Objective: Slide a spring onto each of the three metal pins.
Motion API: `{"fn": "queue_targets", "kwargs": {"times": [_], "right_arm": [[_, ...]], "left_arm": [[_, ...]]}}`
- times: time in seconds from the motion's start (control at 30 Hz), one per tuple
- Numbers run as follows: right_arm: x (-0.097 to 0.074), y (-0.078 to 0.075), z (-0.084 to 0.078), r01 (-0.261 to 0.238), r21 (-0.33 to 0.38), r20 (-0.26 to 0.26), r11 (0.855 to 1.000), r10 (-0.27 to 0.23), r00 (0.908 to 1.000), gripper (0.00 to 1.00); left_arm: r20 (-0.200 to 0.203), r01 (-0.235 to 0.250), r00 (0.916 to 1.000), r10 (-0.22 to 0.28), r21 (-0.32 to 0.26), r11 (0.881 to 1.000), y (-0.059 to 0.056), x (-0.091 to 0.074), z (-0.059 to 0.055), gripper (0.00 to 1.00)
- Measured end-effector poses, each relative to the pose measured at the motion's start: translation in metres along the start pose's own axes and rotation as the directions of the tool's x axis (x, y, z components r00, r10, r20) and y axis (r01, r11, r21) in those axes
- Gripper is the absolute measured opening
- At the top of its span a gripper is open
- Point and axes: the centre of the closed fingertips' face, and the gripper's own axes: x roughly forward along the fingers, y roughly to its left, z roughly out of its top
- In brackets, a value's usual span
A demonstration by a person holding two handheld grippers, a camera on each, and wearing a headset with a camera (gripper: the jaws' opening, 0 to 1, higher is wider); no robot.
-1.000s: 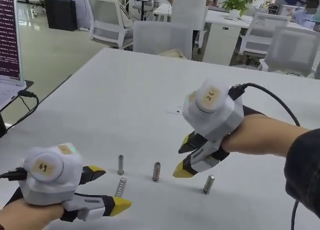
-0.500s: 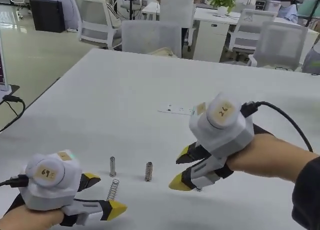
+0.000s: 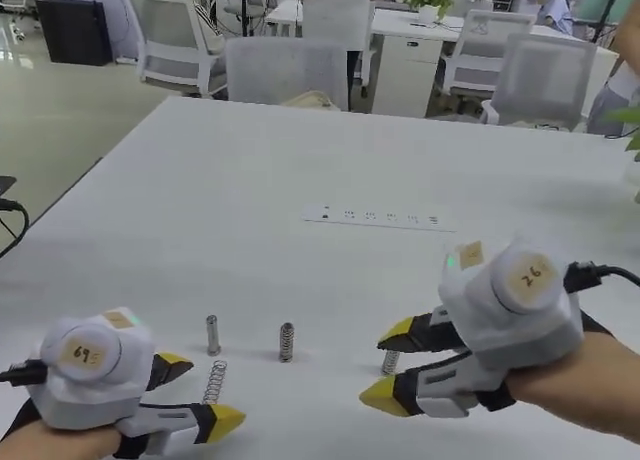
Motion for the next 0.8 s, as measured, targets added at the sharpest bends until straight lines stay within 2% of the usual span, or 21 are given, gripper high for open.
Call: {"fn": "queue_targets", "kwargs": {"times": [0.13, 0.37, 0.53, 0.67, 0.8], "right_arm": [[-0.009, -0.005, -0.002, 0.032, 0.046, 0.062, 0.998, -0.035, 0.9974, 0.32], [-0.023, -0.014, -0.010, 0.083, 0.095, 0.133, 0.992, -0.095, 0.9865, 0.33], [-0.035, -0.020, -0.022, 0.122, 0.135, 0.178, 0.983, -0.145, 0.9734, 0.36], [-0.044, -0.026, -0.034, 0.155, 0.174, 0.217, 0.973, -0.191, 0.9574, 0.41], [-0.046, -0.024, -0.043, 0.162, 0.199, 0.223, 0.966, -0.206, 0.9528, 0.46]], "left_arm": [[-0.001, 0.000, 1.0000, 0.000, -0.003, 1.000, 0.000, 0.002, 0.001, 0.52], [-0.003, 0.001, 1.0000, -0.001, -0.005, 1.000, -0.001, 0.003, 0.001, 0.51], [-0.007, -0.001, 1.0000, 0.001, -0.009, 1.000, 0.000, 0.003, -0.001, 0.51], [-0.014, -0.003, 0.9999, 0.003, -0.010, 1.000, 0.000, 0.006, -0.003, 0.51], [-0.017, -0.005, 0.9998, 0.004, -0.010, 1.000, 0.001, 0.008, -0.004, 0.51]]}}
